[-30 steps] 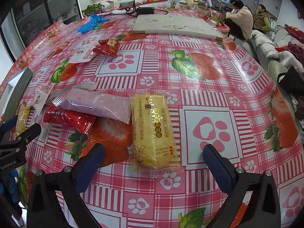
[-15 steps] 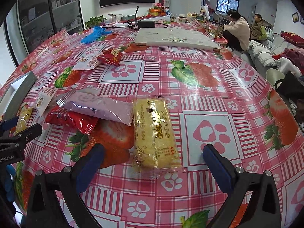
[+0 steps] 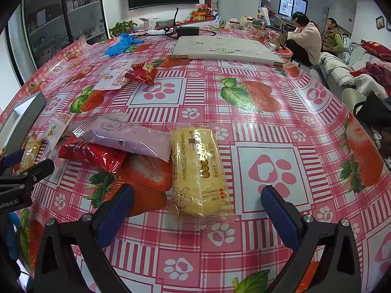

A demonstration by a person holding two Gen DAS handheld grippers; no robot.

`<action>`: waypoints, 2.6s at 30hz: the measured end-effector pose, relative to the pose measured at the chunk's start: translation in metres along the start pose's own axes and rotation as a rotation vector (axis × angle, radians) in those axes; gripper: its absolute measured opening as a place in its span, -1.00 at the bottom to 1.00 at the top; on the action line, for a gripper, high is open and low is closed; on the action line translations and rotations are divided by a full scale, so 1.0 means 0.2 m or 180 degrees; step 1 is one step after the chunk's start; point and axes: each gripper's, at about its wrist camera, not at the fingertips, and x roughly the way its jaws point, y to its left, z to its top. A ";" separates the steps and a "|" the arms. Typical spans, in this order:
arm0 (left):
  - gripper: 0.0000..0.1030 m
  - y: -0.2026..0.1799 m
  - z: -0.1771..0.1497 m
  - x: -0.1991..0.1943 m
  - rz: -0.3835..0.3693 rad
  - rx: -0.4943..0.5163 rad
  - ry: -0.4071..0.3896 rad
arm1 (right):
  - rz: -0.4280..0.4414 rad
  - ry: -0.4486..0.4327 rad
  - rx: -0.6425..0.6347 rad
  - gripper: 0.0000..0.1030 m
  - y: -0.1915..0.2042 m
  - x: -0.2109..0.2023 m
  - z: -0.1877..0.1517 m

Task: Organize snacks
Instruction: 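Grasp the gold-wrapped bar with the left gripper while the right grasps the yellow cake packet, then carry the gold bar and yellow cake packet over the white tray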

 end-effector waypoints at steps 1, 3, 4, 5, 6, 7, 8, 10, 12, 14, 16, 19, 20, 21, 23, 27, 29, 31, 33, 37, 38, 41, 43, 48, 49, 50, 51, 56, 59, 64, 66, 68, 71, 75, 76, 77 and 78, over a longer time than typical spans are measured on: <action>1.00 0.00 0.00 0.00 0.0000 0.0000 0.0000 | 0.0000 0.0000 0.0000 1.00 0.00 0.00 0.00; 1.00 0.00 0.00 0.00 0.0000 0.0000 0.0000 | 0.0000 0.0000 0.0000 1.00 0.00 0.00 0.00; 1.00 0.00 0.00 0.00 0.0000 0.0000 0.0000 | 0.0001 0.0000 0.0000 1.00 0.00 0.00 0.00; 1.00 0.00 0.00 0.00 0.0001 -0.0001 0.0000 | 0.0000 0.0000 0.0000 1.00 0.00 0.00 0.00; 1.00 0.00 0.00 0.00 0.0000 -0.0001 0.0000 | 0.0000 0.0000 0.0001 1.00 0.00 0.00 0.00; 1.00 0.00 0.00 0.00 0.0001 -0.0001 0.0000 | 0.0000 0.0001 0.0000 1.00 0.00 0.00 -0.01; 1.00 0.00 0.00 0.00 0.0000 -0.0001 0.0000 | 0.0000 0.0002 0.0000 1.00 0.01 0.00 -0.01; 1.00 0.00 0.00 0.00 -0.0001 -0.0001 0.0000 | -0.0001 0.0004 0.0000 1.00 0.01 0.00 -0.01; 1.00 0.00 0.00 0.00 0.0000 -0.0002 0.0000 | -0.0002 0.0021 0.0000 1.00 0.01 0.00 -0.01; 1.00 0.00 0.00 0.00 -0.0001 -0.0002 0.0001 | 0.0000 0.0073 -0.0005 1.00 0.00 0.00 0.01; 1.00 0.00 0.00 0.00 0.0000 -0.0003 0.0001 | 0.0015 0.0185 -0.0021 1.00 0.00 0.01 0.04; 1.00 0.00 0.00 0.00 -0.0001 0.0002 0.0003 | 0.0080 0.0429 -0.0119 1.00 -0.01 0.04 0.10; 1.00 0.00 0.00 0.00 -0.0001 -0.0002 0.0006 | 0.0106 0.0540 -0.0162 1.00 -0.01 0.06 0.13; 1.00 0.00 0.00 0.00 0.0000 0.0004 0.0018 | 0.0115 0.0619 -0.0182 1.00 -0.01 0.07 0.14; 1.00 -0.01 0.00 0.00 0.0008 0.0008 0.0060 | 0.0109 0.0766 -0.0185 1.00 0.00 0.10 0.18; 0.79 -0.03 0.03 -0.01 -0.0059 0.0074 0.0322 | 0.0086 0.0883 -0.0181 0.97 0.00 0.11 0.20; 0.40 -0.06 0.04 -0.04 -0.0127 0.0186 0.0352 | 0.0100 0.0875 -0.0188 0.60 0.01 0.09 0.21; -0.27 -0.08 0.04 -0.06 -0.0213 0.0243 0.0397 | 0.0133 0.0824 -0.0217 -0.11 0.02 0.06 0.22; -0.52 -0.07 0.05 -0.08 -0.0375 0.0181 0.0471 | 0.0137 0.0828 -0.0197 -0.27 0.01 0.03 0.22; -0.52 -0.02 0.04 -0.15 -0.0674 -0.0037 0.0479 | 0.0336 0.0831 0.0033 -0.27 -0.03 -0.02 0.19; -0.52 -0.02 0.04 -0.17 -0.0676 -0.0025 0.0453 | 0.0420 0.0824 0.0107 -0.27 -0.05 -0.05 0.18; -0.52 -0.01 0.04 -0.23 -0.0672 0.0020 0.0389 | 0.0541 0.0788 0.0198 -0.27 -0.06 -0.11 0.18; -0.52 0.01 0.04 -0.27 -0.0695 0.0008 0.0359 | 0.0562 0.0744 0.0203 -0.27 -0.05 -0.14 0.19; -0.52 0.03 0.05 -0.30 -0.0682 0.0013 0.0323 | 0.0617 0.0669 0.0187 -0.27 -0.02 -0.20 0.19; -0.52 0.04 0.05 -0.31 -0.0673 0.0014 0.0315 | 0.0634 0.0660 0.0183 -0.27 -0.01 -0.20 0.19; -0.52 0.04 0.05 -0.32 -0.0671 0.0016 0.0308 | 0.0650 0.0657 0.0185 -0.27 0.00 -0.20 0.19; -0.52 0.04 0.05 -0.33 -0.0668 0.0020 0.0298 | 0.0678 0.0650 0.0194 -0.27 0.00 -0.21 0.20; -0.52 0.05 0.10 -0.43 -0.0664 0.0083 0.0212 | 0.0836 0.0610 0.0193 -0.27 0.05 -0.25 0.23; -0.52 0.10 0.15 -0.52 -0.0643 0.0154 0.0164 | 0.0905 0.0542 0.0124 -0.27 0.11 -0.30 0.28; -0.52 0.24 0.22 -0.70 -0.0562 0.0223 0.0022 | 0.1019 0.0425 -0.0092 -0.27 0.28 -0.39 0.38; -0.52 0.32 0.23 -0.75 -0.0536 0.0192 -0.0021 | 0.1050 0.0385 -0.0202 -0.27 0.36 -0.42 0.42; -0.52 0.39 0.23 -0.79 -0.0461 0.0171 -0.0073 | 0.1102 0.0357 -0.0317 -0.27 0.46 -0.44 0.46; -0.52 0.54 0.20 -0.81 -0.0275 0.0082 -0.0130 | 0.1232 0.0362 -0.0462 -0.27 0.62 -0.46 0.49; -0.52 0.71 0.13 -0.73 -0.0140 -0.0182 -0.0021 | 0.1368 0.0421 -0.0691 -0.27 0.85 -0.43 0.50; -0.52 0.75 0.11 -0.69 -0.0118 -0.0252 0.0024 | 0.1412 0.0456 -0.0750 -0.27 0.93 -0.41 0.50; -0.52 0.78 0.10 -0.67 -0.0098 -0.0291 0.0052 | 0.1450 0.0490 -0.0787 -0.27 0.98 -0.40 0.50; -0.52 0.81 0.08 -0.65 -0.0071 -0.0328 0.0077 | 0.1491 0.0528 -0.0823 -0.27 1.04 -0.38 0.50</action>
